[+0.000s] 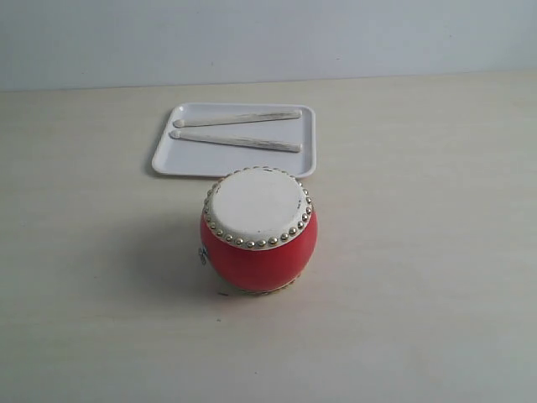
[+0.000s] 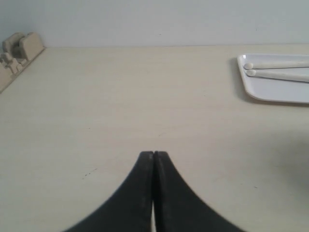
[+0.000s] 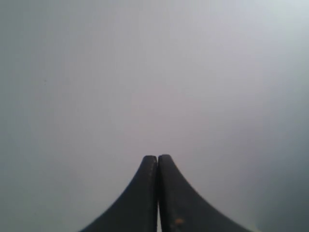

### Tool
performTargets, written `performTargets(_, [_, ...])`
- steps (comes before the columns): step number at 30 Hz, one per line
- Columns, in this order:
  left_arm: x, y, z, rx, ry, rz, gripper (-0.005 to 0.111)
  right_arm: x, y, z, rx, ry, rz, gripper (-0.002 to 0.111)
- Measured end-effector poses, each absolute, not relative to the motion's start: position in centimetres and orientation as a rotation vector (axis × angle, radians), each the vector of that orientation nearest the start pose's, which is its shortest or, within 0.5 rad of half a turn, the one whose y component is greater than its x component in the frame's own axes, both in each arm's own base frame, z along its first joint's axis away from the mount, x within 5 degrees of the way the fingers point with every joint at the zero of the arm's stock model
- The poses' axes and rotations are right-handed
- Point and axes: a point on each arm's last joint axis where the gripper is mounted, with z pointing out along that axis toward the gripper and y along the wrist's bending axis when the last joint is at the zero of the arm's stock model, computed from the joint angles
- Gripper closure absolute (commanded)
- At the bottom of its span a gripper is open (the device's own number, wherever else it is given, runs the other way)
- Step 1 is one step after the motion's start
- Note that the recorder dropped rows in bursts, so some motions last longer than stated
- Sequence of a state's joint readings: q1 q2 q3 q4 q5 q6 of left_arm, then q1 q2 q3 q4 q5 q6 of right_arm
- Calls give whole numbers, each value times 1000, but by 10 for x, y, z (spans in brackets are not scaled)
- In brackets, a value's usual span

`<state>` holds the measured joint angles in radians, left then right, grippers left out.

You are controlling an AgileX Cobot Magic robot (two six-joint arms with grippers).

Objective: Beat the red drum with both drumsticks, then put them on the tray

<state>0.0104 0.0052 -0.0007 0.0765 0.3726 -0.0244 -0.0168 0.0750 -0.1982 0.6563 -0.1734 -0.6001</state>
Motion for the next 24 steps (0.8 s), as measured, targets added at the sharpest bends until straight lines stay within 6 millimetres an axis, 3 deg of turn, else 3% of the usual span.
performTargets(5, [53,3,180,13,1860,67,107,53,-5,266,35,1303,-57,108])
performTargets(12, [53,3,180,13,1860,67,107,61,-1,221,-5,1447,-39,108])
performTargets(24, [53,3,180,13,1860,67,107,61,-1,195,-36,1722,-59,108])
